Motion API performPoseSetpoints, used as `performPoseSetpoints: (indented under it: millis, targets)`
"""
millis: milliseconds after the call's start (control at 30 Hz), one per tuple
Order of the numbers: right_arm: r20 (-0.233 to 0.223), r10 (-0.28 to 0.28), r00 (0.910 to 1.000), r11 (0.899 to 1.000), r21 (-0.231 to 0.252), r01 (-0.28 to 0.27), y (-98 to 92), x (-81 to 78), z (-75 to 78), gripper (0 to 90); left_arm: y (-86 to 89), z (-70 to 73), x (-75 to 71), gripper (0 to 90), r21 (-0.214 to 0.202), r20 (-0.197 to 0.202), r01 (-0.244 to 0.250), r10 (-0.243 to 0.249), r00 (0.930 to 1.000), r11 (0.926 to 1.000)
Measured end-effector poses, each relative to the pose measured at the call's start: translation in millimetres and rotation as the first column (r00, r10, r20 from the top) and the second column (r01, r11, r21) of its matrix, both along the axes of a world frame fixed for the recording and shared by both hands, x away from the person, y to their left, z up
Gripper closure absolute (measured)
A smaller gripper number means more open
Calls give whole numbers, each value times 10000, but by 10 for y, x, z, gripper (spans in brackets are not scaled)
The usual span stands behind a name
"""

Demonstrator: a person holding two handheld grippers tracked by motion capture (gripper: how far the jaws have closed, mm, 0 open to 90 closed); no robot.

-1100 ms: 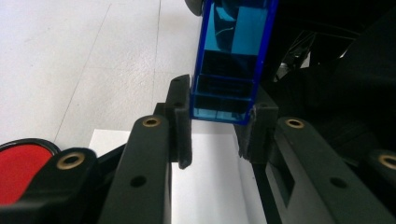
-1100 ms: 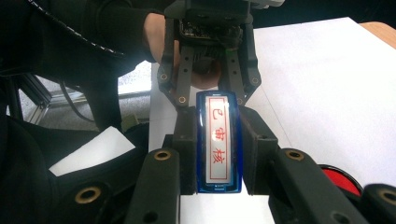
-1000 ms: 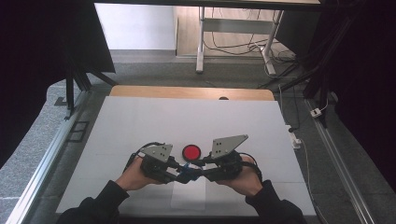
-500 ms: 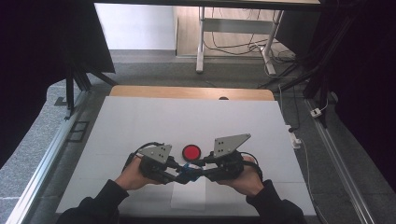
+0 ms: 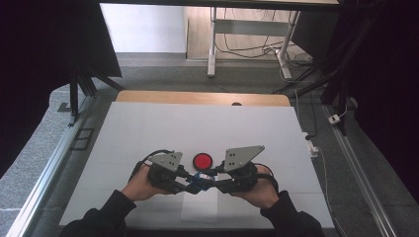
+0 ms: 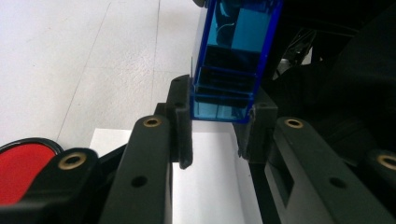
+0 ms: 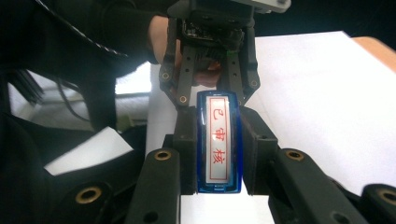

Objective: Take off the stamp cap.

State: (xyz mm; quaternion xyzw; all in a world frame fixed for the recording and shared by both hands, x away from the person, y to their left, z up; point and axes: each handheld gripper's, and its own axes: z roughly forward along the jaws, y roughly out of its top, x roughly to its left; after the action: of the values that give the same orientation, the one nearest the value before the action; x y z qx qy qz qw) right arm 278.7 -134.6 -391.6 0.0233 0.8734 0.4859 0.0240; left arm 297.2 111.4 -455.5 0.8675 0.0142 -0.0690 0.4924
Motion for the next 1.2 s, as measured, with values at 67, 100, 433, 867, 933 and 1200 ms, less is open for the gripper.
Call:
performPoseSetpoints:
  millis: [67, 100, 433, 867, 933, 1200]
  targets:
    - [93, -4, 10000, 9999, -114, 5, 3, -11, 7, 717, 0, -1, -6, 695, 1, 53, -26, 26, 10000, 10000]
    - [186, 19, 9998, 9999, -107, -17, 6, -20, 9, 717, 0, 3, -6, 695, 41, 71, -24, 24, 10000, 10000]
    - [-1161, -49, 9932, 9980, 619, 122, -97, 120, -15, 718, 10, 3, -30, 696, -16, 488, 105, -104, 9988, 9999]
    - [-665, -326, 9973, 9979, 541, 362, -118, 103, 9, 717, 33, -4, -27, 692, 340, 337, -405, 394, 9987, 9986]
    - [-647, -376, 9972, 9972, 615, 416, -125, 101, 11, 717, 39, -9, -30, 692, 421, 231, -579, 570, 9981, 9974]
    - [-416, -592, 9974, 9967, 528, 614, -127, 96, 8, 716, 94, 23, -76, 690, 855, 257, -1382, 1365, 9903, 9867]
